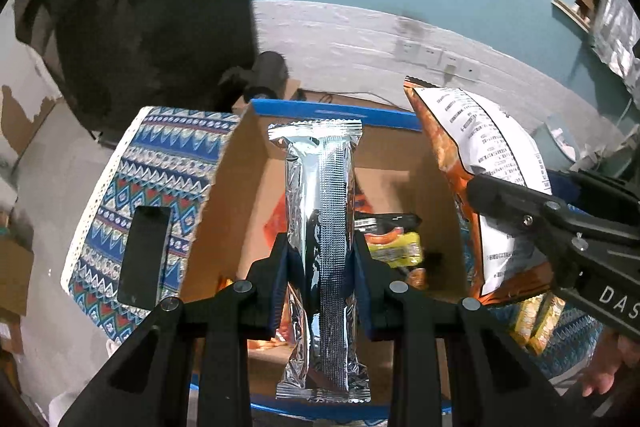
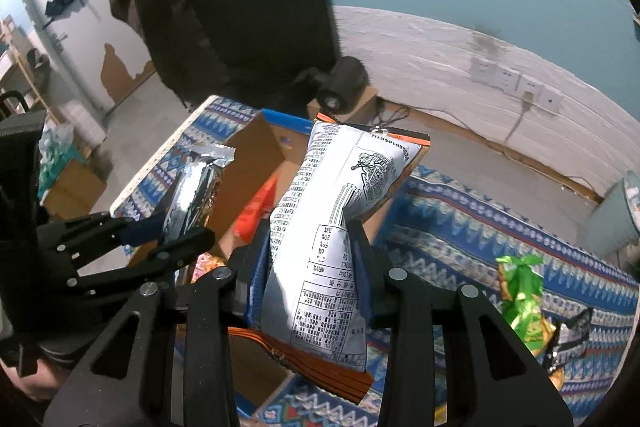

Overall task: Organize snacks
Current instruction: 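Lift and carry both snacks over the cardboard box with both tools, then open both tools to drop the snacks into the box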

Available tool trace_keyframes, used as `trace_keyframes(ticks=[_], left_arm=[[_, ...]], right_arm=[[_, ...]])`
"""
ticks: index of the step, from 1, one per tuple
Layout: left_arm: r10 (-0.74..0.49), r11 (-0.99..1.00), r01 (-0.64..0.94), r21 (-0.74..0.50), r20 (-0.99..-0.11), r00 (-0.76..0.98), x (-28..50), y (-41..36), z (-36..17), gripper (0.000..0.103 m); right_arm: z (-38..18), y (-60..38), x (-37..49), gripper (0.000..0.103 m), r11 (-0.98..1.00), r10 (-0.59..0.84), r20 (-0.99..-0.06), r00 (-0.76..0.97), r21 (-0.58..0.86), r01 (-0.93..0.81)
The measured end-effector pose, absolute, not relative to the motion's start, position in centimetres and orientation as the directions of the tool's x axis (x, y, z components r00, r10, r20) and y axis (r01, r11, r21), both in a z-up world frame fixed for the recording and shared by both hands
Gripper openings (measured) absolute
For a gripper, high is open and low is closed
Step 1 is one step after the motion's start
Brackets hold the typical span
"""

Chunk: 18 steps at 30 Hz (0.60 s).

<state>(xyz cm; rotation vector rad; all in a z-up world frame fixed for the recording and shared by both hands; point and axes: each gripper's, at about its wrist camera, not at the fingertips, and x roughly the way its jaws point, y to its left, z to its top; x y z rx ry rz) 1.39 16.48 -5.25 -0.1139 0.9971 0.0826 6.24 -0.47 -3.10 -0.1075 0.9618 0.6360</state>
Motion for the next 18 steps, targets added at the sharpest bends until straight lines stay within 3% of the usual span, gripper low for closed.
trace_keyframes(ticks=[13,16,18], left_arm=[[0.030,0.970,-0.222,-0.098,-0.861,0.508,1.7,20.8,-7.0,0.030],[0.030,0.969,-0.226,-0.099,-0.862,0.506,1.7,20.8,-6.9,0.036],[0.038,0.970,-0.224,-0.090,-0.860,0.508,1.7,20.6,-6.7,0.046]], right_arm=[[-4.6,3.5,7.4,0.038,0.785,0.466,-0.811,0.354,0.194,-0.589],[-4.5,3.3,7.5,0.069,0.792,0.459,-0.810,0.364,0.189,-0.580],[-4.3,3.2,7.4,0.070,0.796,0.456,-0.806,0.377,0.180,-0.578]])
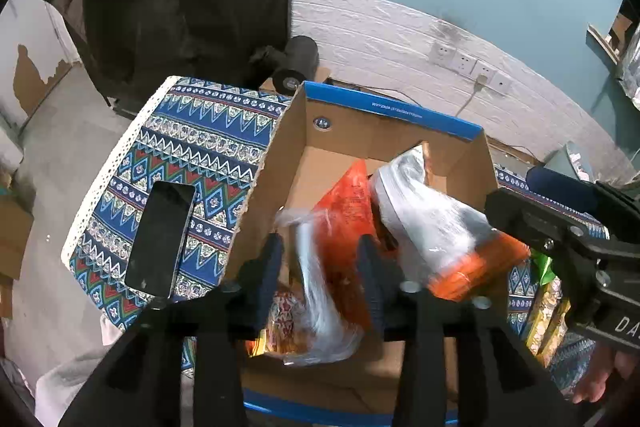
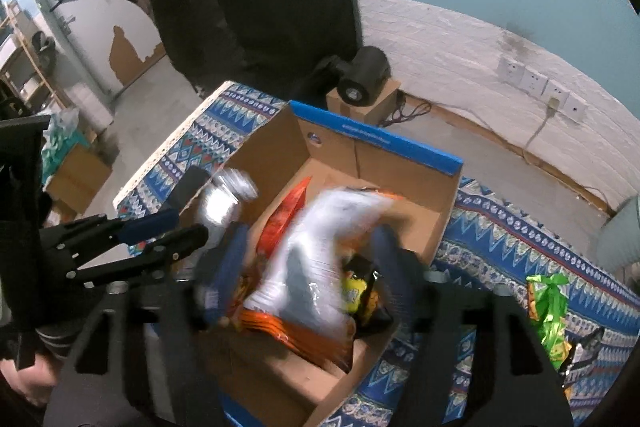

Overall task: Organize snacks
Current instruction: 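Open both tools to drop the snacks into the box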

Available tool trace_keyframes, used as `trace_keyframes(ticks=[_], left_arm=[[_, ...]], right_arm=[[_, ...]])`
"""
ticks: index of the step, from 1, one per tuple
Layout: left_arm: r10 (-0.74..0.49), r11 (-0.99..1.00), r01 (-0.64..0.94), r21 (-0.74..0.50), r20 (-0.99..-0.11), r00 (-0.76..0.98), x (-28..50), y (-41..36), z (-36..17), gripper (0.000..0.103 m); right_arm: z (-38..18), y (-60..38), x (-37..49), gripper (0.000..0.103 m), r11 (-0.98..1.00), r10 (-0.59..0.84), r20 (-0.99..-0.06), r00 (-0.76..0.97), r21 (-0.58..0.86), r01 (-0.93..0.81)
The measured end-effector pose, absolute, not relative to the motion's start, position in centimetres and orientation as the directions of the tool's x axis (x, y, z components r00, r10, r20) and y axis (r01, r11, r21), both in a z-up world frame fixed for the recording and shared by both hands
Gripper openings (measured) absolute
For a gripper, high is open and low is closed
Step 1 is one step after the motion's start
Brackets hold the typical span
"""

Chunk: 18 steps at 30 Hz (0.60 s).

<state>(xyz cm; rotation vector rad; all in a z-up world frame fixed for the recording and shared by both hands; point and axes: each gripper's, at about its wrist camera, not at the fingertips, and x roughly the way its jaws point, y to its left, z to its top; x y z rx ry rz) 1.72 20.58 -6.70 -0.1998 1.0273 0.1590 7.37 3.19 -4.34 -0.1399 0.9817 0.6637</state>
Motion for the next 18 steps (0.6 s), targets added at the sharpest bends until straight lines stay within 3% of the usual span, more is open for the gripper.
trace_keyframes(ticks=[2,5,18], left_arm=[[0.044,0.972,-0.221,-0.082,-0.857,0.513,1.7,20.3,-6.5,0.056],[0.040,0.975,-0.209,-0.081,-0.854,0.519,1.7,19.7,-6.1,0.062],[-0.040,0.989,-0.101,-0.106,-0.858,0.513,2.2,14.5,-5.1,0.069]], right_arm=[[-4.2,2.8,7.4,0.070,0.799,0.455,-0.805,0.381,0.181,-0.573],[-4.0,2.0,7.4,0.070,0.808,0.449,-0.804,0.390,0.178,-0.562],[-3.7,-4.3,7.6,0.074,0.867,0.394,-0.813,0.429,0.174,-0.468]])
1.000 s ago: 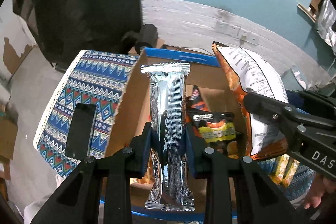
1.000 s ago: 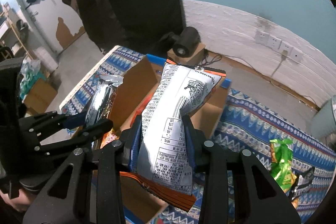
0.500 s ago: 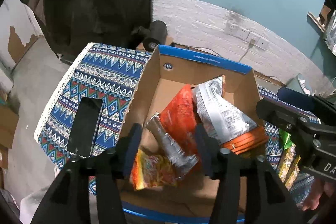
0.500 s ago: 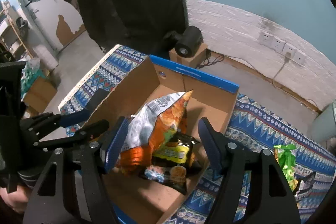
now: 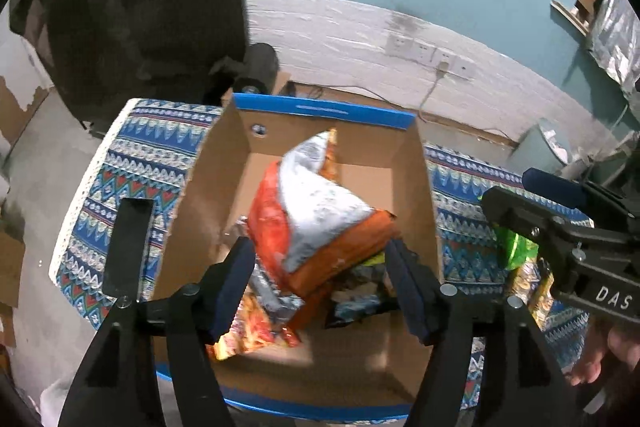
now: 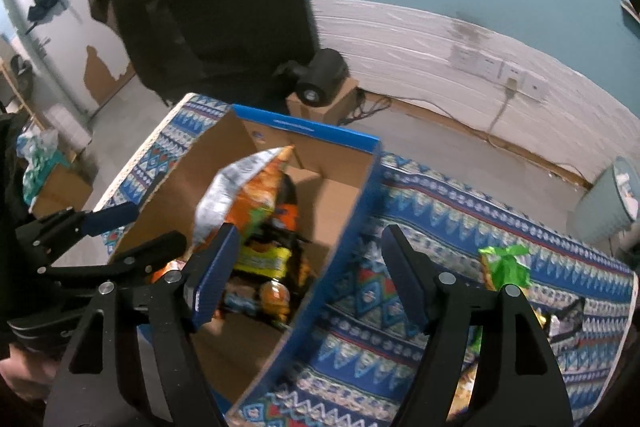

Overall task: Organize snacks
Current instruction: 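Move both tools back toward the yellow snack bars on the cloth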

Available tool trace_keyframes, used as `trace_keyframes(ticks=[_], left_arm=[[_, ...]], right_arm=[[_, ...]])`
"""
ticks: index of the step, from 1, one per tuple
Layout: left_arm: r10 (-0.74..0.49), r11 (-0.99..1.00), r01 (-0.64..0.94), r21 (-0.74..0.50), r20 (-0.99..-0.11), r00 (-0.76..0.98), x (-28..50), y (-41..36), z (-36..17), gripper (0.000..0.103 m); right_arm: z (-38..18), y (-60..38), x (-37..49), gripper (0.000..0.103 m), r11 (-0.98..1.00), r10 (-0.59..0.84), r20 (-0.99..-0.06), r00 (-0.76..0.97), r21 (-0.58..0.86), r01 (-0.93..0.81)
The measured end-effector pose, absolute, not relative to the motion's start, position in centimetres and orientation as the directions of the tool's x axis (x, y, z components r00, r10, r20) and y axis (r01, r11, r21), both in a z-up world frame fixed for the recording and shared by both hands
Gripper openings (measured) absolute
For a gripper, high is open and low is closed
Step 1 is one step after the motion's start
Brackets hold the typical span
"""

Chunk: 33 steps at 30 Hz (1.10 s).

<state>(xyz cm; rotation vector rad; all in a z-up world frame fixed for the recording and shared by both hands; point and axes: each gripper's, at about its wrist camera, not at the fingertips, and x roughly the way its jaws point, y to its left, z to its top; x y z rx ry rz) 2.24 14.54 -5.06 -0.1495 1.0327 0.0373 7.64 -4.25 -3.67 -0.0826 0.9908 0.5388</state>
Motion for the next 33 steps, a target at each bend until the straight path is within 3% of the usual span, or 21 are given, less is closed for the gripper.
trace_keyframes(ticks=[33], left_arm=[[-0.141,0.978,0.201,-0.060,-0.899,0.414,3.1,-2.6,-6.7,0.073]], right_arm=[[-7.4,-23.0,5.2,0.077,0.973,0.221,-0.867,0.447,0.163,-0.165]])
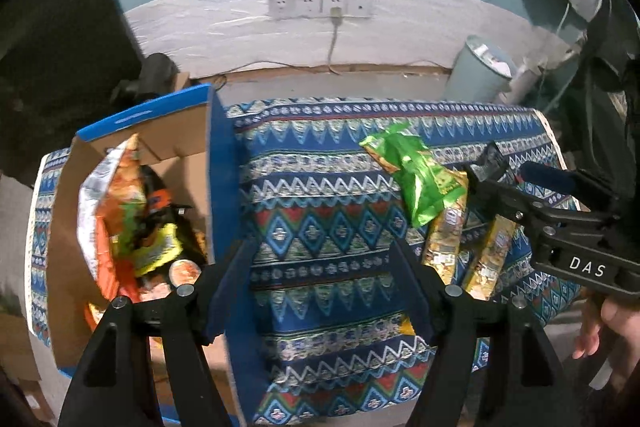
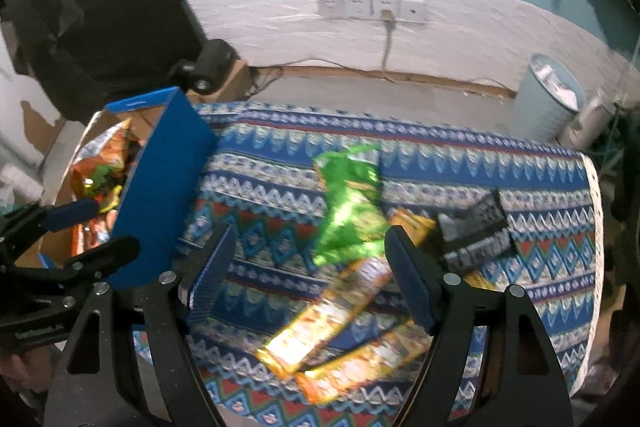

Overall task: Organize snacks
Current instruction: 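Move both tools back toward the yellow snack bars on the cloth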

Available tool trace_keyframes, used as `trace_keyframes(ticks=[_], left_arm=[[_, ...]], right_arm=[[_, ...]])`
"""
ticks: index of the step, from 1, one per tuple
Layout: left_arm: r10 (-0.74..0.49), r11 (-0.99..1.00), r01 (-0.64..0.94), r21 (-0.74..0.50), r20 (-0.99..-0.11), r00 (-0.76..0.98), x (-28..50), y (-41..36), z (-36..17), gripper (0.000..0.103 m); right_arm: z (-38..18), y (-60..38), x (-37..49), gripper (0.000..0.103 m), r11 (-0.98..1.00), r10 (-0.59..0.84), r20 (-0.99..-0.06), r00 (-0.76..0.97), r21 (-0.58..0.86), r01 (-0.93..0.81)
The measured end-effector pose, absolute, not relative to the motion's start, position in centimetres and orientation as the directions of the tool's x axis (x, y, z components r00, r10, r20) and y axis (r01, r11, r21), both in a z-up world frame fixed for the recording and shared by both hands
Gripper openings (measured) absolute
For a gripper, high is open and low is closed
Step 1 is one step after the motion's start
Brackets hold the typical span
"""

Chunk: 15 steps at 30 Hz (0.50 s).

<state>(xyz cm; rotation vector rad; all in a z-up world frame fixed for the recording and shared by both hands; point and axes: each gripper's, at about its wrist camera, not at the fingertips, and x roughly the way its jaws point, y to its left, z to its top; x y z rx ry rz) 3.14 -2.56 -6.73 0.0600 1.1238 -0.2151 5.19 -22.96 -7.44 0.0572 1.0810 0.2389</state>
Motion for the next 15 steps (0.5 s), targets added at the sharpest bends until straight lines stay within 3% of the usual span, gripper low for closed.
trace_keyframes(ticks=[15], left_arm=[[-0.127,0.959,0.282,-0.040,-0.946,0.297,3.3,-8.6,-12.5,0.073]], right_arm=[[-13.5,-28.0,3.4,0.077,0.992,0.121,-0.940,0.319,0.125,-0.008]])
